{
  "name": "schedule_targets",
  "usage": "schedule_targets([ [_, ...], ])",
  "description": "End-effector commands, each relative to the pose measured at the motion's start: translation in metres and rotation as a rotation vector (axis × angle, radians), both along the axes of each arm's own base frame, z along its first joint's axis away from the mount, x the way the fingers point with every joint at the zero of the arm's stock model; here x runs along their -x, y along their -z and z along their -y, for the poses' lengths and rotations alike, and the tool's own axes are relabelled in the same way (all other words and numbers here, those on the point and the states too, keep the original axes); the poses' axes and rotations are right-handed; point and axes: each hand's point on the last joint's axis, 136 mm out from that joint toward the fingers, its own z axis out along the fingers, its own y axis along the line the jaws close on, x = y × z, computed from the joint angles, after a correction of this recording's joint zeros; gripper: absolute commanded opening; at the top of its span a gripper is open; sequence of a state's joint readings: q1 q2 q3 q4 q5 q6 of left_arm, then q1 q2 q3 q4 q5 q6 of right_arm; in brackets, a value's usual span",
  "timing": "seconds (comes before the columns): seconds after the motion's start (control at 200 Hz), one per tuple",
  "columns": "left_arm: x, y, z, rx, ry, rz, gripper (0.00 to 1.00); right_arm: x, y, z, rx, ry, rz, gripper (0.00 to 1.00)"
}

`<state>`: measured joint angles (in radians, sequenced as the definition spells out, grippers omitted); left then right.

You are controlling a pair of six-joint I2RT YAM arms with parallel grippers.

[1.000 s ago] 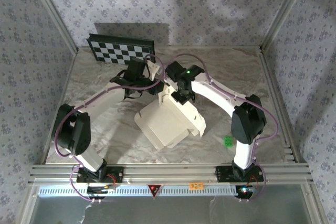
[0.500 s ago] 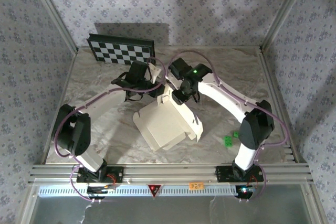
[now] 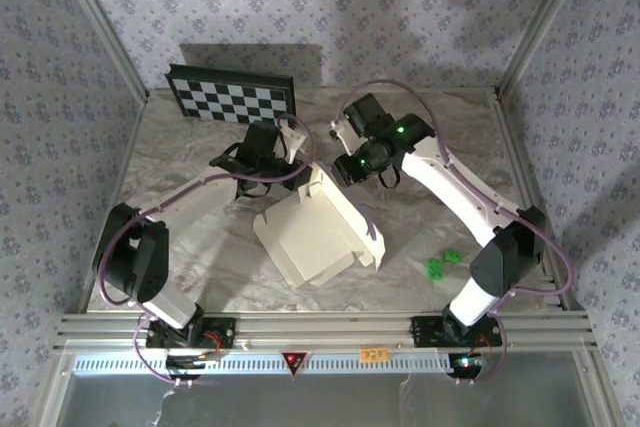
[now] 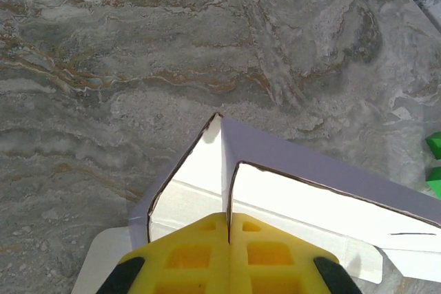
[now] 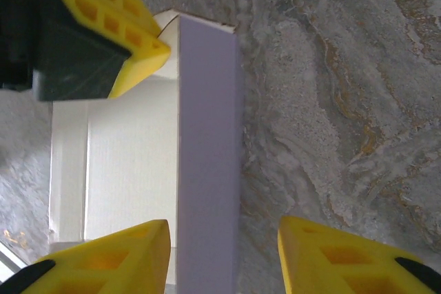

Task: Fold the paper box

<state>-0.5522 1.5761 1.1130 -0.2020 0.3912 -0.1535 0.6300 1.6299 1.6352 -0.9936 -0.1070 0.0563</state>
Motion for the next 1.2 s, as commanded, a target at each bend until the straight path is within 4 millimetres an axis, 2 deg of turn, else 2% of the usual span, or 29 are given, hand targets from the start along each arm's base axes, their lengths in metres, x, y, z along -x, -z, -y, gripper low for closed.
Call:
schedule_targets([
  [0.0,0.019,0.031,-0.012,-0.088,-0.003,-0.093,0.04,0.002,0.008,0.000,-0.044,0.051,-0.074,0.45],
  [0.205,0.020,0.032,-0.011,-0.084,0.001,-0.099,0.05,0.008,0.035,-0.005,-0.057,0.047,-0.160,0.44],
  [0.57,0.020,0.031,-0.011,-0.082,-0.001,-0.102,0.05,0.011,0.061,-0.007,-0.043,0.034,-0.215,0.42],
  [0.765,0.021,0.027,-0.013,-0.078,-0.008,-0.101,0.12,0.014,0.074,-0.009,-0.037,0.036,-0.241,0.41],
  [0.92,0.026,0.011,-0.016,-0.067,-0.019,-0.078,0.22,0.015,0.082,-0.009,-0.034,0.039,-0.259,0.39],
  [1.194,0.027,-0.038,-0.023,-0.010,-0.053,0.022,0.36,0.018,0.087,-0.009,-0.036,0.039,-0.276,0.36],
])
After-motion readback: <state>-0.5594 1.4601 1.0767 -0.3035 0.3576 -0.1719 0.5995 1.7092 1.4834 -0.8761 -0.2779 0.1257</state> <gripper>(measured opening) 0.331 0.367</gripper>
